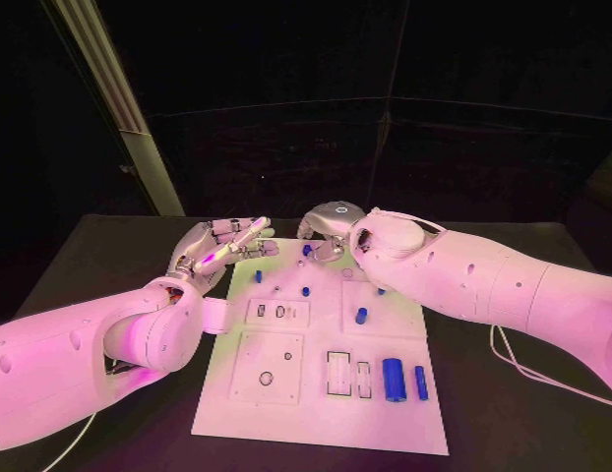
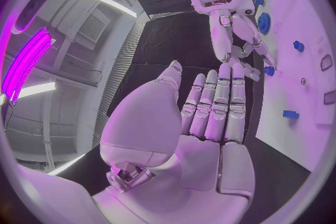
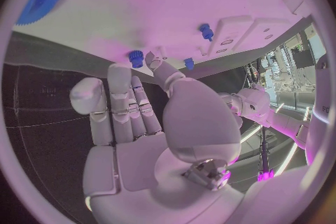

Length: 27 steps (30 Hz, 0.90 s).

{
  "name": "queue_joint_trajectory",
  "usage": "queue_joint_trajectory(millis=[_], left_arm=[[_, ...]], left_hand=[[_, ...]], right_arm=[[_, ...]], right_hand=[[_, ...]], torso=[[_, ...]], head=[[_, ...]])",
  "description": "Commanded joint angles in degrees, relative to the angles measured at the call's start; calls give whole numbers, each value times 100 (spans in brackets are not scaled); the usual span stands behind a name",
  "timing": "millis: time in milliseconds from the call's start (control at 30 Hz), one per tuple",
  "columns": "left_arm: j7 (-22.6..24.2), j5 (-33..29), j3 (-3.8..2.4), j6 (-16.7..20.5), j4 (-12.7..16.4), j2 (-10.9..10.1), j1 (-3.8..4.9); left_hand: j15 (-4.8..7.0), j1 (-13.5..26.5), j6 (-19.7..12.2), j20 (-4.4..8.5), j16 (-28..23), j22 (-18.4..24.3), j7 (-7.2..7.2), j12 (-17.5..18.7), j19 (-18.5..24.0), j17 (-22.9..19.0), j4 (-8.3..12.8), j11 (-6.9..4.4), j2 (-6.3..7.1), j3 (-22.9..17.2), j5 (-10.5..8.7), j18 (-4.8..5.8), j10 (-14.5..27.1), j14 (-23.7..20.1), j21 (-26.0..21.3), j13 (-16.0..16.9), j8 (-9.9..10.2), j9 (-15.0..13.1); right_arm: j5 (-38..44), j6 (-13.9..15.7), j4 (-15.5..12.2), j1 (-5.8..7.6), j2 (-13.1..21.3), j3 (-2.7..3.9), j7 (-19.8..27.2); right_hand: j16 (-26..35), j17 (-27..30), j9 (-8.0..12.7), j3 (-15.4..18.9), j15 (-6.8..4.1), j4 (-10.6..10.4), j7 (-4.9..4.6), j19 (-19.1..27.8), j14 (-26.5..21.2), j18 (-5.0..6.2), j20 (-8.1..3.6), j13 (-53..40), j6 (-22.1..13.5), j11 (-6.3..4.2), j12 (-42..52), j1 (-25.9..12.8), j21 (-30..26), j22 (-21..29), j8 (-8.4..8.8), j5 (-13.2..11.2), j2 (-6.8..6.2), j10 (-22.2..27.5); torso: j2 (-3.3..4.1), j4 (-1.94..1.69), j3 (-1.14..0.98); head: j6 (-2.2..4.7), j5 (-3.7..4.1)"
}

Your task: Assemble the parts on the task board

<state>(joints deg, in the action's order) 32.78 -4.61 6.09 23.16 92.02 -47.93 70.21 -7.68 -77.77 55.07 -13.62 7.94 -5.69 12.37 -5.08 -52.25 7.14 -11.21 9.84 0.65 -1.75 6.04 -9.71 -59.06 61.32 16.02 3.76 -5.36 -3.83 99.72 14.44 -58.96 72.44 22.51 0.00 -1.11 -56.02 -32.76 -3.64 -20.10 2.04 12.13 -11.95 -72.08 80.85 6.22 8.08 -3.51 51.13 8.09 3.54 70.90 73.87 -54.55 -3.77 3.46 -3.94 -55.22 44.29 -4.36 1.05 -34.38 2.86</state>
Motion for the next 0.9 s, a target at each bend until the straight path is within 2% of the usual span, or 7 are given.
queue_joint_trajectory(millis=[33,267,367,567,667,800,900], left_arm=[[3,33,-5,-86,3,-6,12],[2,33,-5,-95,-8,-59,19],[1,33,-5,-96,-17,-86,23],[-5,33,-3,-108,-27,-119,27],[-9,33,-2,-112,-34,-121,27],[-17,33,0,-124,-47,-112,27],[-21,33,2,-130,-57,-103,27]], left_hand=[[-9,-42,-5,-39,-27,9,45,29,18,-10,34,22,-26,-11,-24,-78,4,-35,-33,-9,31,9],[-9,-42,-6,-40,-28,9,45,30,18,-10,35,23,-26,-11,-24,-78,5,-36,-34,-9,32,10],[-11,-42,-8,-41,-33,12,46,35,20,-10,39,24,-26,-10,-25,-78,10,-38,-37,-10,36,10],[-11,-42,-9,-41,-35,13,45,36,20,-10,40,24,-27,-9,-25,-78,10,-39,-38,-10,37,10],[-11,-42,-9,-41,-35,13,45,36,20,-10,40,24,-27,-9,-25,-78,10,-39,-38,-10,37,10],[-11,-42,-9,-41,-35,13,45,36,20,-10,40,24,-27,-9,-25,-78,10,-39,-38,-10,37,10],[-11,-42,-9,-41,-35,13,45,36,20,-10,40,24,-27,-9,-25,-78,10,-39,-38,-10,37,10]], right_arm=[[50,157,-80,13,89,3,22],[-384,322,-731,13,759,4,-109],[-862,298,-1116,15,1172,3,-255],[-1633,-1,-1670,19,1865,0,-673],[-1725,-169,-1736,19,2033,-1,-817],[-1667,-390,-1701,20,2132,-2,-921],[-1571,-525,-1632,19,2124,-2,-960]], right_hand=[[20,35,-12,117,31,-47,-8,-2,8,74,25,-15,-27,2,42,53,-17,13,17,-8,-7,25],[-22,22,-51,308,-22,-242,34,-57,58,65,-5,-81,223,-83,340,67,11,-34,-63,186,91,-578],[-227,-252,-57,393,-113,-453,134,-179,150,32,-76,-193,326,-218,614,-127,120,-235,-90,347,106,-1173],[-1076,-1467,-45,916,-390,-1023,404,-626,415,-123,-364,-874,351,-541,1530,-549,542,-1025,-98,788,-166,-2394],[-1663,-2344,-46,1283,-407,-1311,449,-825,492,-199,-431,-1866,297,-564,2438,-389,771,-1458,-119,821,-203,-2272],[-2147,-3138,-43,1767,-383,-1764,386,-853,520,-242,-339,-4417,174,-498,4737,-41,879,-1653,-156,833,-179,-2094],[-2302,-3425,-42,1906,-329,-1928,361,-867,544,-245,-322,-5203,121,-476,5425,133,917,-1720,-181,834,-160,-2112]], torso=[[-4,10,-7],[-22,47,-9],[-43,97,-18],[-62,175,-42],[-62,188,-52],[-56,166,-42],[-52,165,-44]], head=[[9,-12],[26,-34],[33,-49],[50,-82],[52,-85],[62,-63],[54,-65]])
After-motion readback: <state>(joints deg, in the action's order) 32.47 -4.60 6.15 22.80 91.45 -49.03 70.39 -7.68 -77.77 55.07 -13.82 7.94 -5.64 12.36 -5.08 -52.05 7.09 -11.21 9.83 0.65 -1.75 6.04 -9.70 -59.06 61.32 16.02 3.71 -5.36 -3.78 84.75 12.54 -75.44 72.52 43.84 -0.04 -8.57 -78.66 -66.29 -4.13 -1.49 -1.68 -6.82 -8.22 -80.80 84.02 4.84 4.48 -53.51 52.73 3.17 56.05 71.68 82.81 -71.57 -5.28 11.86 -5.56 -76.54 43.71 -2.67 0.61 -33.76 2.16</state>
